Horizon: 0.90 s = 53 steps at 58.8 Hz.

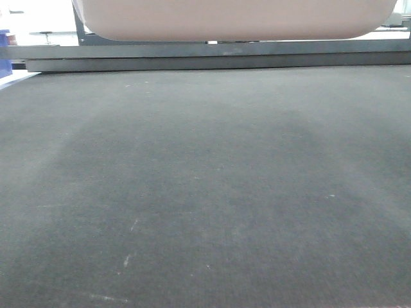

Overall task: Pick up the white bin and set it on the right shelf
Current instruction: 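Hold the bin raised with both grippers while the base turns away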

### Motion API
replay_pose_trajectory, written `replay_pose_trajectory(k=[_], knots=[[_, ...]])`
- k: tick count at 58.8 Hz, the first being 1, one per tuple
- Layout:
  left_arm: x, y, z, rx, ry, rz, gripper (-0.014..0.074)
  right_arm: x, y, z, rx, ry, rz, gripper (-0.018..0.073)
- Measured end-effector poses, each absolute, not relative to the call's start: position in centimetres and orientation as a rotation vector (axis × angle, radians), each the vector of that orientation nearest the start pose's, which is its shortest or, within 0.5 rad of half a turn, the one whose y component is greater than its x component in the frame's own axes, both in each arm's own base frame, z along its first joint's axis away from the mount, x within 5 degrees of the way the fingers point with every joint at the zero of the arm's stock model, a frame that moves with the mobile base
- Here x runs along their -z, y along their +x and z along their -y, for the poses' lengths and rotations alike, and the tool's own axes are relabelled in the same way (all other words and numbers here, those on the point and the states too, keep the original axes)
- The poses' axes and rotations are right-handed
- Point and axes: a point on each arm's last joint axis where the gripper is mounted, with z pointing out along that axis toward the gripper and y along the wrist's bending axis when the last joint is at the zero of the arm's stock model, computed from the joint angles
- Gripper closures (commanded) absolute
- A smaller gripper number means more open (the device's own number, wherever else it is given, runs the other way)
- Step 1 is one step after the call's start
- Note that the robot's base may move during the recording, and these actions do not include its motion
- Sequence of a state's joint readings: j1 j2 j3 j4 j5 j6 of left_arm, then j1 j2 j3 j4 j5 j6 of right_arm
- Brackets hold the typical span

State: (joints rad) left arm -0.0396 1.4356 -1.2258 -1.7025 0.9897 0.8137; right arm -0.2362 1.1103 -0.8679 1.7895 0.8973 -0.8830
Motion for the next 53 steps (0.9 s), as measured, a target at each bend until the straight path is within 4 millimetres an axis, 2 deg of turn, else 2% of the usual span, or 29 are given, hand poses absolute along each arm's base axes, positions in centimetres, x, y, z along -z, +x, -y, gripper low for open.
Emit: replay_pose_trajectory(k=[53], knots=[[-40.35, 29.88, 8.73, 1.504, 0.076, -1.745, 0.0722, -38.26, 22.89, -1.63, -1.250, 0.257, -1.618, 0.0494]])
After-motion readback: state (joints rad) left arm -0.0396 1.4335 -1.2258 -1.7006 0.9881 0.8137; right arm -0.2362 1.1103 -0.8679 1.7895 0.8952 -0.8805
